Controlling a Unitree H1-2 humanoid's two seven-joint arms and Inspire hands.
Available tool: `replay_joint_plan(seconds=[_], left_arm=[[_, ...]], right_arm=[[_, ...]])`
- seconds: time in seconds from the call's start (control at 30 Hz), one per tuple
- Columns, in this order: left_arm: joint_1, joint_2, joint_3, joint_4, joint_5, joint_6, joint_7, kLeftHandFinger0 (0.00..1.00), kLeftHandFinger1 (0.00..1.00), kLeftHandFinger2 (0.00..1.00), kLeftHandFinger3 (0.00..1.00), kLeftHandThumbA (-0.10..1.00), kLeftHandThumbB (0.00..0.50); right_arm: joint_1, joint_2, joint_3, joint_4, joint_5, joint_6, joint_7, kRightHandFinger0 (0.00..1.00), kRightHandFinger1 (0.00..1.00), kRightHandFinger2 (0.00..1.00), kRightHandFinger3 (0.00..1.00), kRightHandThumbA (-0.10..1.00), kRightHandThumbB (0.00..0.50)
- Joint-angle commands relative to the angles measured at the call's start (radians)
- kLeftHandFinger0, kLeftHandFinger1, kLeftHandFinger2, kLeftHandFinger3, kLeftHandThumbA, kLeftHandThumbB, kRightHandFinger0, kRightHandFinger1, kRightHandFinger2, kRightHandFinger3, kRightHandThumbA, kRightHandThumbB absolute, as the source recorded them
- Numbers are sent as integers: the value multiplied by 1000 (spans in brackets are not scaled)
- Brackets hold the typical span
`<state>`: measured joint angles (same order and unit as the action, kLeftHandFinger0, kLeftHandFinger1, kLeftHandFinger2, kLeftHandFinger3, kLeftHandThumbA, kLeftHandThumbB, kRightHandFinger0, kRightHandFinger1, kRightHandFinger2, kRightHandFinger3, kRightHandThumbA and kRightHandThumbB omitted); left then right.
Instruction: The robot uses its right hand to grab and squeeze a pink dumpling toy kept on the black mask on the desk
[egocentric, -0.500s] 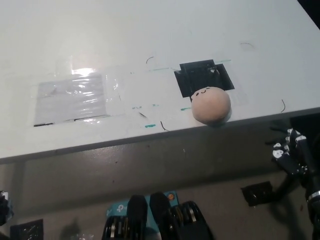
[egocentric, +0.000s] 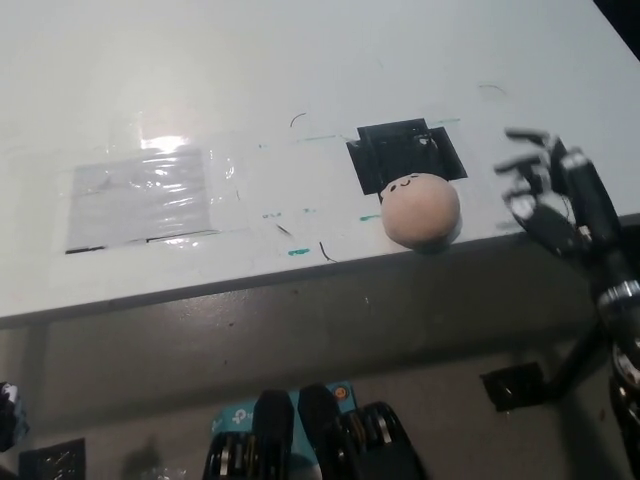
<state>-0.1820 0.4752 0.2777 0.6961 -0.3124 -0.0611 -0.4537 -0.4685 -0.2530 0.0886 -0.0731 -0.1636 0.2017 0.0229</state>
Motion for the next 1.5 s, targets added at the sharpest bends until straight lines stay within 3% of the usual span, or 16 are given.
replay_joint_plan(seconds=[0.0, 0.03, 0.07, 0.1, 0.2, 0.23, 0.27, 0.37, 0.4, 0.5, 0.67, 0.8, 1.13, 1.47], left_arm=[[-14, 25, 12, -12, -23, -26, -21, 0, 0, 51, 50, 1000, 500], [-12, 25, 12, -19, -24, -18, -20, 0, 0, 49, 48, 1000, 500], [-15, 29, 10, -19, -22, -13, -22, 0, 0, 50, 49, 1000, 500], [-19, 32, 7, -6, -17, -29, -28, 0, 2, 56, 59, 1000, 500], [-22, 33, 6, -5, -14, -32, -29, 0, 0, 58, 67, 1000, 500], [-23, 34, 5, -3, -14, -29, -30, 0, 7, 72, 78, 1000, 500], [-20, 32, 5, -12, -13, -27, -26, 0, 5, 74, 78, 1000, 500], [-26, 34, 7, -2, -17, -30, -32, 0, 0, 61, 67, 1000, 500], [-27, 36, 8, -2, -20, -25, -34, 0, 0, 58, 69, 1000, 500], [-27, 37, 7, -5, -19, -28, -36, 0, 0, 67, 82, 1000, 500], [-25, 34, 7, -18, -14, -19, -23, 0, 1, 54, 66, 1000, 500], [-28, 37, 8, -12, -19, -25, -35, 0, 0, 56, 74, 1000, 500], [-32, 40, 6, -19, -8, -19, -18, 0, 0, 21, 34, 1000, 500], [-33, 48, 5, -16, -8, -25, -26, 0, 0, 44, 58, 1000, 500]], right_arm=[[-70, -13, 31, -30, -43, 19, 45, 621, 710, 849, 1000, 181, 213], [-86, -8, 50, -25, -46, 26, 60, 670, 802, 936, 1000, 183, 235], [-84, -5, 52, -26, -45, 26, 59, 684, 827, 957, 1000, 181, 237], [-91, 1, 66, -17, -55, 27, 60, 742, 921, 1000, 1000, 198, 269], [-99, 4, 84, -14, -61, 36, 72, 800, 999, 1000, 1000, 228, 280], [-103, 8, 103, 0, -68, 21, 81, 865, 1000, 1000, 1000, 262, 310], [-104, 6, 116, 8, -74, 18, 88, 997, 1000, 1000, 1000, 311, 321], [-105, 5, 147, 43, -89, 3, 103, 1000, 1000, 1000, 1000, 351, 324], [-109, 2, 167, 54, -114, 22, 107, 1000, 1000, 1000, 1000, 444, 339], [-112, -5, 192, 66, -151, 38, 108, 1000, 1000, 1000, 1000, 491, 351], [-131, 0, 254, 128, -236, 54, 110, 1000, 1000, 1000, 1000, 549, 434], [-148, 6, 279, 182, -285, 40, 81, 1000, 1000, 1000, 1000, 551, 434], [-264, 51, 266, 440, -323, -124, -48, 1000, 1000, 1000, 1000, 555, 430], [-331, 78, 257, 640, -326, -219, -98, 1000, 1000, 1000, 1000, 403, 390]])
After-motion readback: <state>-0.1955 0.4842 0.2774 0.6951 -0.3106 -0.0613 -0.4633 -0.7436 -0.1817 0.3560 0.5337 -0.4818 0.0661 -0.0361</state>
